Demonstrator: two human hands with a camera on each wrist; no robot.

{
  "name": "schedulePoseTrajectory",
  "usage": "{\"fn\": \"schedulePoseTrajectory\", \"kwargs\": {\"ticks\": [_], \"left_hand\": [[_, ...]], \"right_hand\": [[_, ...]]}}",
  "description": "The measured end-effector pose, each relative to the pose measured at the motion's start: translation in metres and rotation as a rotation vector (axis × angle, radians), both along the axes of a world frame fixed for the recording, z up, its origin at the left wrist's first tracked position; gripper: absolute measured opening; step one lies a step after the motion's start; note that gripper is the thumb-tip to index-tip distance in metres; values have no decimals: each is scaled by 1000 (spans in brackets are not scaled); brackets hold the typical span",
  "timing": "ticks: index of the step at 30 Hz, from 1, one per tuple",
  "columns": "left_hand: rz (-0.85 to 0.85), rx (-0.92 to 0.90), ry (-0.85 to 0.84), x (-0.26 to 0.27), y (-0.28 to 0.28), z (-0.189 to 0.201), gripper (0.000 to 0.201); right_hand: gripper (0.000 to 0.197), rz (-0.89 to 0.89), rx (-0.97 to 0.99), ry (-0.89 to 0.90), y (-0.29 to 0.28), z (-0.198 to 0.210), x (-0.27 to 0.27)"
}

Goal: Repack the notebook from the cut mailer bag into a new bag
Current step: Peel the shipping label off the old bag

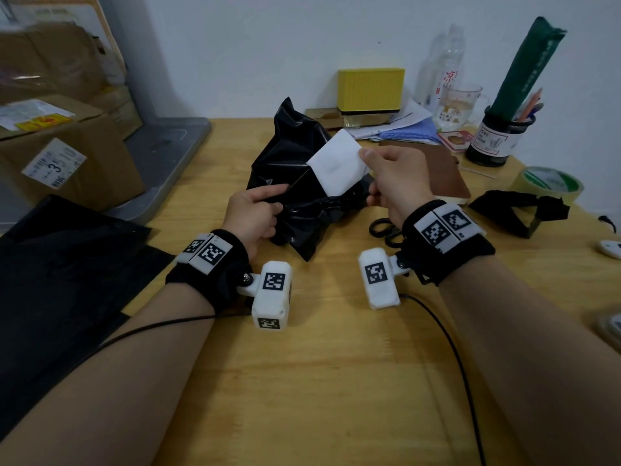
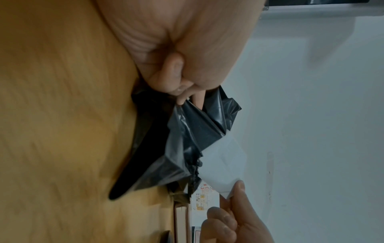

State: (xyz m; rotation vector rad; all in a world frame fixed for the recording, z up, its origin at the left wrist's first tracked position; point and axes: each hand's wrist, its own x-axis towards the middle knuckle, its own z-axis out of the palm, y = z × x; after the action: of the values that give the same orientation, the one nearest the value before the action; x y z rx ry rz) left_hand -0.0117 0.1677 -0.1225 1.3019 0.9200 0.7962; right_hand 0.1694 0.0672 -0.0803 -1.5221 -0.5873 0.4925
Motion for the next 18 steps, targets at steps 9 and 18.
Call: {"fn": "schedulePoseTrajectory", "kwargs": {"ticks": [9,18], "left_hand": [[-19,4,11,0,-1,0,39],[-21,16,26,0,0,0,39]], "right_hand": [[10,-21,62,-3,-3,2,2],[10,-34,79,-16,-3,2,4]]}}
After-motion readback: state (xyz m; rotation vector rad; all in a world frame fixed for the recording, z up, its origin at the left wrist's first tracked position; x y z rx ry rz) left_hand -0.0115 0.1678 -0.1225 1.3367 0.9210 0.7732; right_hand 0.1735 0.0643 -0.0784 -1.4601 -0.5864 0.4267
